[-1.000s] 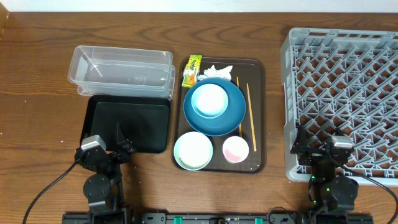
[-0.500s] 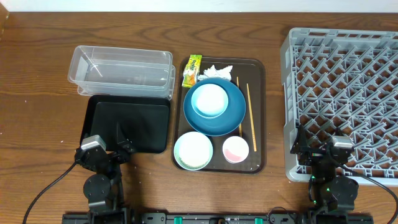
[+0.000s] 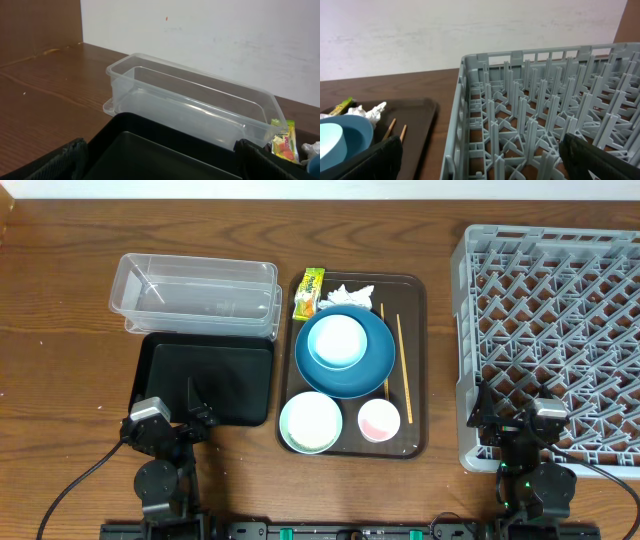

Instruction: Sort waste into correct bins and load items into the dishwasher rack

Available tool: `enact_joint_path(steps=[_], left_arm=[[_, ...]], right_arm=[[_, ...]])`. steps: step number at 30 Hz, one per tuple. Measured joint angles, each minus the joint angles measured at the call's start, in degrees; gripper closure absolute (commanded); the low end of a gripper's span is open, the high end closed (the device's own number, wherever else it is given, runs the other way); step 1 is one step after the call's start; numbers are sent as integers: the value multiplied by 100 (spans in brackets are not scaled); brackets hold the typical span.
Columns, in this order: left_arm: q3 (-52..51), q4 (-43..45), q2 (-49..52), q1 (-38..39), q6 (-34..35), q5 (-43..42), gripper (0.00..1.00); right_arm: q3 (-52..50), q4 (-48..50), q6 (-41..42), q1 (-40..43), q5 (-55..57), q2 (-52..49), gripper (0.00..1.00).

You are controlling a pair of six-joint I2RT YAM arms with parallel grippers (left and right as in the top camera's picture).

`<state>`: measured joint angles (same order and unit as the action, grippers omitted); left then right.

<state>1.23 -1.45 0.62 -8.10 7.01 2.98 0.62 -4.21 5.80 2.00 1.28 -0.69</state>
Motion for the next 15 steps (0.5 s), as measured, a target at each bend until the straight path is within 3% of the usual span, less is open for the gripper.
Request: enact_joint_path(steps=[15], left_arm=[[0, 4, 0, 0, 0, 46, 5]], right_arm=[[0, 0, 0, 0, 0, 0, 1]])
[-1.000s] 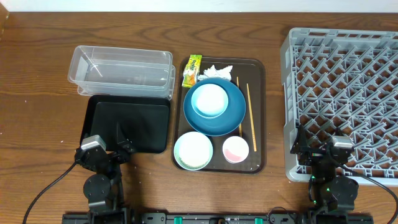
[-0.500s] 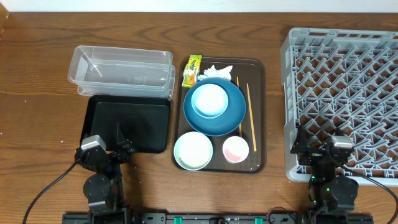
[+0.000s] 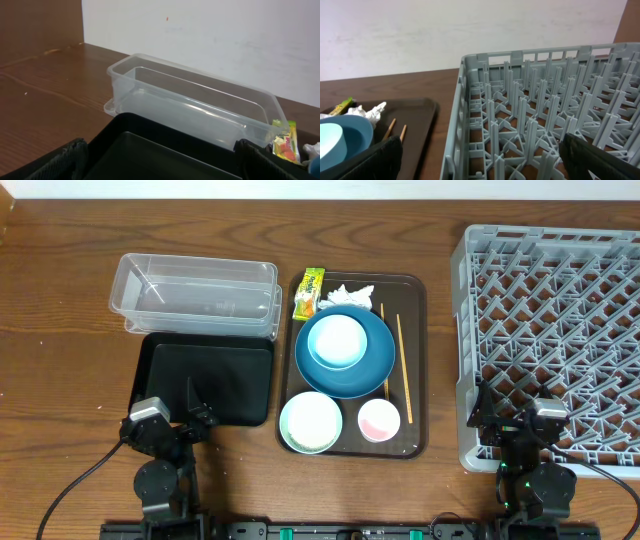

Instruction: Sort waste into correct bins and load items into the dishwasher rack

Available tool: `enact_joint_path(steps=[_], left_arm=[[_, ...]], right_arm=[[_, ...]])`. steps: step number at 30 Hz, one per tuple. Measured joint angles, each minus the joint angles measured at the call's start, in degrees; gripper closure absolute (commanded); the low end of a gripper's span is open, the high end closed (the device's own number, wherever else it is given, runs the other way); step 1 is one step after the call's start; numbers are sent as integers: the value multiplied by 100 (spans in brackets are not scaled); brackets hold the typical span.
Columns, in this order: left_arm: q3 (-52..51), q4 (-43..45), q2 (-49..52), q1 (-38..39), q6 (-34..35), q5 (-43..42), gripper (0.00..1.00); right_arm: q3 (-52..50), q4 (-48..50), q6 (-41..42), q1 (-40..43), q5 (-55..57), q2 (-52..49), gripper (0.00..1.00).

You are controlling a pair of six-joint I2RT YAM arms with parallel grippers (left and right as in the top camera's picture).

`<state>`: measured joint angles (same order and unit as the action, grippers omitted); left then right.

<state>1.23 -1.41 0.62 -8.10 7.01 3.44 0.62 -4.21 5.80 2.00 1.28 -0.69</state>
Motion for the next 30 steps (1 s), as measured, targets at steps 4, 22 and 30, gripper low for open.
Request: enact_joint_path(steps=[4, 22, 30], left_arm=[[0, 0, 0, 0, 2, -2, 5], [299, 557, 72, 0, 205, -2929, 5], [2590, -1119, 1565, 0, 289, -3331, 5]], right_arm=[[0, 0, 146, 0, -125, 0, 1], [793, -905, 1139, 0, -1552, -114, 1], [3036, -2734, 831, 0, -1738, -1397, 1]])
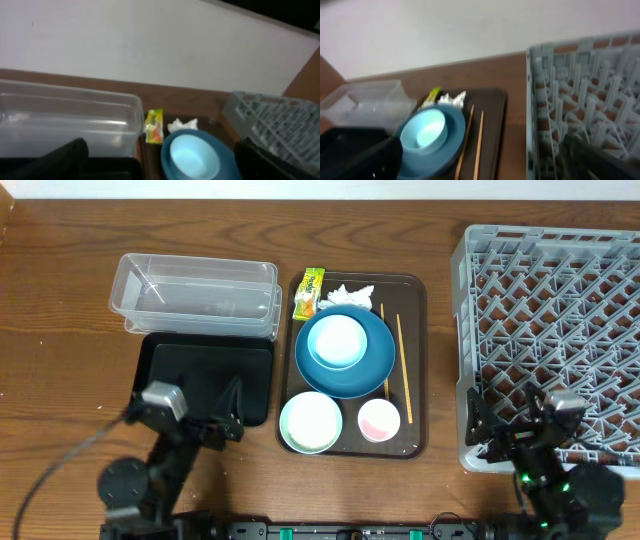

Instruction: Sort waste into correct bins and load items into the dishwasher rack

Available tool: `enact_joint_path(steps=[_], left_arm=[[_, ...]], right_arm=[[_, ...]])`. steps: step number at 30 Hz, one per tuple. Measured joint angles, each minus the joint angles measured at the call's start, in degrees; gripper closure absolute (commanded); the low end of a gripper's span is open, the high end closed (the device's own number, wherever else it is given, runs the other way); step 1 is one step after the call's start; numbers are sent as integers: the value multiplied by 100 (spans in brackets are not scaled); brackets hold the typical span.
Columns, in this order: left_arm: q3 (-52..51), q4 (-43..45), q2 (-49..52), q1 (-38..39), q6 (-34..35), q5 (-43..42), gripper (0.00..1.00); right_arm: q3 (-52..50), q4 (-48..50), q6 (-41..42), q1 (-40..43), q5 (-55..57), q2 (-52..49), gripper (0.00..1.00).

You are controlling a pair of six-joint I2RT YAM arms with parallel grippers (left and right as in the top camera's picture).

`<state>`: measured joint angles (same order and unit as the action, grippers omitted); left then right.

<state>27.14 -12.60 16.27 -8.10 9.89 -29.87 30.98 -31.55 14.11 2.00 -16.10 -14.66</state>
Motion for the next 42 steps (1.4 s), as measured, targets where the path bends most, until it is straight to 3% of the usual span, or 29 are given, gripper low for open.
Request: enact_joint_path(steps=[6, 9, 17, 23, 28, 32, 38, 42], left_arm=[[1700, -1318, 1895, 4, 42, -343, 4], [2308, -1471, 2586, 26, 50, -717, 5], [2667, -1414, 2938, 61, 85, -1637, 5], [2723, -2269, 2938, 157, 101, -1014, 5], [3086, -3287, 2966, 157, 107, 612, 4], [3550, -3668, 3056, 157, 94, 1300, 4], [3991, -4116, 3447, 245, -363, 699, 4], [4009, -4640, 3869, 815, -750, 251, 5]], right_arm=[[1305, -1250, -76, 0, -33, -1731, 1], [1908, -1755, -188, 0, -48, -2540, 1], [2636, -2085, -372, 0, -496, -3477, 1], [2671, -2061, -411, -251, -752, -3744, 10], [2677, -2065, -286, -1292, -511, -4286, 13], [2686, -1851, -37, -2105, -72, -4774, 14], [2699, -1473, 267, -2452, 328, -4964, 15], [2706, -1484, 483, -2393, 457, -4959, 20]])
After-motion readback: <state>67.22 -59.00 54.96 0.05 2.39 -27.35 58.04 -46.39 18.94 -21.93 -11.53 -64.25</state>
